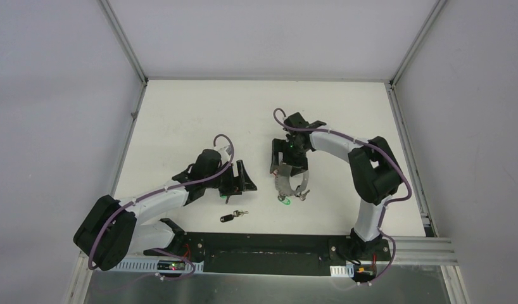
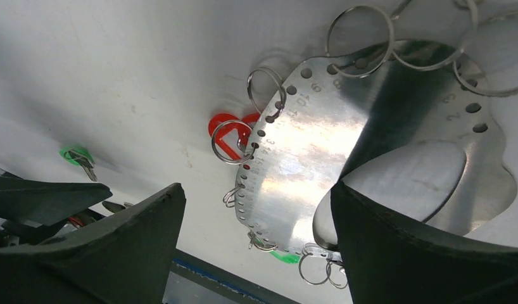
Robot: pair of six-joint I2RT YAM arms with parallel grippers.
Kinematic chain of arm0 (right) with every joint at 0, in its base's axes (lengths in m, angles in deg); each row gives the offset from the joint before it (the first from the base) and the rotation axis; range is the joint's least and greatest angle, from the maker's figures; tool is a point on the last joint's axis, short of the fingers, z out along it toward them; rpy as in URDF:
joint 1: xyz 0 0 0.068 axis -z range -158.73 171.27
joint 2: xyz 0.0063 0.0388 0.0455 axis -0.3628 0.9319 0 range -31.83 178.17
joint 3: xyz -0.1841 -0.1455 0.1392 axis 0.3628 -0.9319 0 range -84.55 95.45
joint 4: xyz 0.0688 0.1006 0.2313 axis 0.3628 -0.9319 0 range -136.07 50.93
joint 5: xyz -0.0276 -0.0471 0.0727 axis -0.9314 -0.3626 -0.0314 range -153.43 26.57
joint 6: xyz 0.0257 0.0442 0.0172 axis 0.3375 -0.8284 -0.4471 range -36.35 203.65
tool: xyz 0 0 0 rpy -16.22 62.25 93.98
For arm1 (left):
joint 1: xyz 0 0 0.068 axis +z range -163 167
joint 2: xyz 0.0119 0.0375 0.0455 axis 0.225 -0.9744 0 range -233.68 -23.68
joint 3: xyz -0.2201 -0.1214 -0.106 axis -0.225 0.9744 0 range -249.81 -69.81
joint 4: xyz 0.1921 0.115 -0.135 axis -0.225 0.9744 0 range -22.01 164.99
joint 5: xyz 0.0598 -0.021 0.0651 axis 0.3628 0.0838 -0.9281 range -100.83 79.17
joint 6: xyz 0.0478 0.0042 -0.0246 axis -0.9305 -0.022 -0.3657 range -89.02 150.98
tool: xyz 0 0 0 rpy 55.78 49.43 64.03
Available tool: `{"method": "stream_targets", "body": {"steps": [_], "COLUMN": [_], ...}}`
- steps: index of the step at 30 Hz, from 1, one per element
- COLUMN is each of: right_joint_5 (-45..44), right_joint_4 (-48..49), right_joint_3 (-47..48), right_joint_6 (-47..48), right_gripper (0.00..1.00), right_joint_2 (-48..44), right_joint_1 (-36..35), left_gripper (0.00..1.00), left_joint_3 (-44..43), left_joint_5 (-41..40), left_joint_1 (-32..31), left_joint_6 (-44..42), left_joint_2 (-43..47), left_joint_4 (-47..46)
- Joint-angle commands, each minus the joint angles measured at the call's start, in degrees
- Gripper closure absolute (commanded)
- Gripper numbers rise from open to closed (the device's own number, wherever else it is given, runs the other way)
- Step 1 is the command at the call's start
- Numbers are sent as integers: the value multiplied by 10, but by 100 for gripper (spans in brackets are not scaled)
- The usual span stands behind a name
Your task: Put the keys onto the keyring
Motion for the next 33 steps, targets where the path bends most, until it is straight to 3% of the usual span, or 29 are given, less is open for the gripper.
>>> {"method": "stream_targets", "body": {"steps": [1, 12, 17, 33], "right_joint_5": [-16, -157, -221, -289], "right_joint_4": [-22, -128, -162, -197], "right_joint_3": [40, 117, 154, 237], "right_joint_6": [42, 63, 64, 48], "right_gripper": [13, 16, 22, 67], "right_joint_2": [24, 14, 16, 102], "right_joint_1": [-39, -91, -129, -201], "left_gripper": [22, 22, 22, 23], "left_joint_3": [9, 8, 7, 5], "left_joint_5": [-22, -22, -23, -29], "left_joint_1": [-1, -1, -1, -1], "left_joint_6": [14, 18, 18, 21], "left_joint_2": [18, 8, 4, -1], "left_joint_4": [-32, -32, -32, -27]}}
